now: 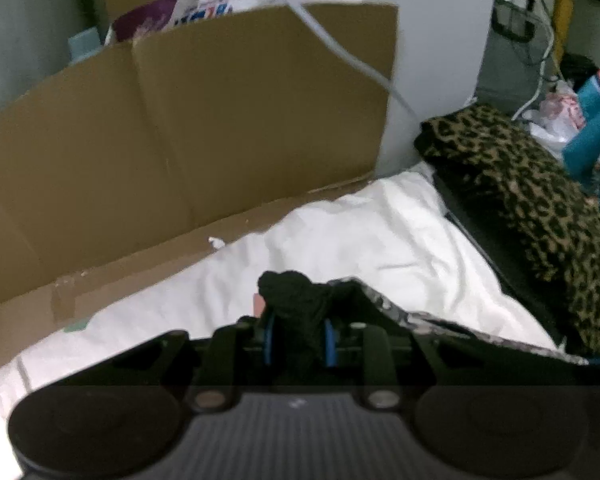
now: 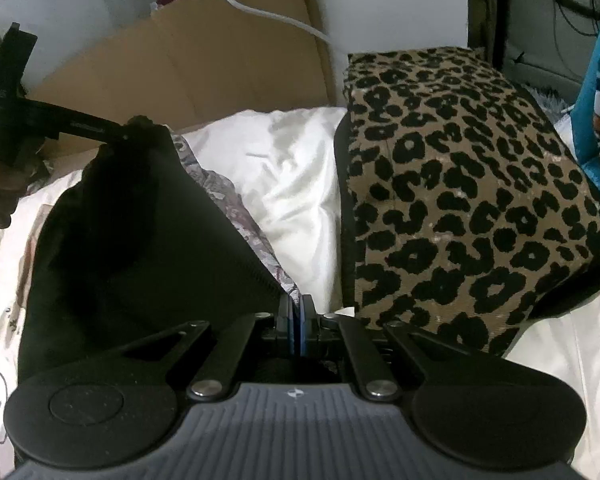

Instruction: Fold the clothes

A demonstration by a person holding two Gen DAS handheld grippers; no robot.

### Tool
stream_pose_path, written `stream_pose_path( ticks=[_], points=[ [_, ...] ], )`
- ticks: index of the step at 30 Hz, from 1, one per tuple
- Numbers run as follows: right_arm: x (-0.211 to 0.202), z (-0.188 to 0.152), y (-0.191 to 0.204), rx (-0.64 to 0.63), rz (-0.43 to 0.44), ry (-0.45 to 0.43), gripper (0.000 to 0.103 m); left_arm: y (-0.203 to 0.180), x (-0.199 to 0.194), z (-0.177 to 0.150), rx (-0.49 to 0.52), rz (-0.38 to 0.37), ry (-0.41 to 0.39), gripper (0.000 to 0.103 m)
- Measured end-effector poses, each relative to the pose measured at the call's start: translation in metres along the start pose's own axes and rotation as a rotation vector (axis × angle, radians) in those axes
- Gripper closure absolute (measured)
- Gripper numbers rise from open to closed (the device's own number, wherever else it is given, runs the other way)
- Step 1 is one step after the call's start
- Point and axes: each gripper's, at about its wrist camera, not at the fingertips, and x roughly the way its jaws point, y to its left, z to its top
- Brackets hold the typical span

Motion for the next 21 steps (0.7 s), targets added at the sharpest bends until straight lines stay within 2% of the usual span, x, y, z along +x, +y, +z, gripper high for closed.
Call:
stream_pose_path(
  ticks=[3, 5, 9, 10, 18, 21],
  points=[
    [0.006, -0.002, -0.003, 0.0, -0.021, 0.011, 0.102, 0.0, 0.013, -0.002, -0.016, 0.019, 0.015, 0.076],
    [0.013, -0.004, -0.007, 0.012, -0.033, 0.035, 0.102, 0.002, 0.023, -0.004, -0.042, 0.035, 0.042, 0.064],
    [0.018, -0.009, -0.014, 0.054, -0.05, 0.072, 0.101, -0.001, 0.023, -0.007, -0.06, 0.058, 0.046, 0.056],
    [0.015, -0.009, -0.014, 0.058, -0.048, 0.069, 0.101, -0.002, 0.019, -0.006, -0.055, 0.06, 0.045, 0.048],
    [-0.021, -0.01, -0.022, 0.116, -0.034, 0.007, 0.099, 0.011, -0.026, 0.001, -0.114, 0.009, -0.027, 0.045],
    [-0.032, -0.012, -0.025, 0.109, -0.024, -0.017, 0.099, 0.011, -0.041, -0.004, -0.115, -0.039, -0.047, 0.045]
  ],
)
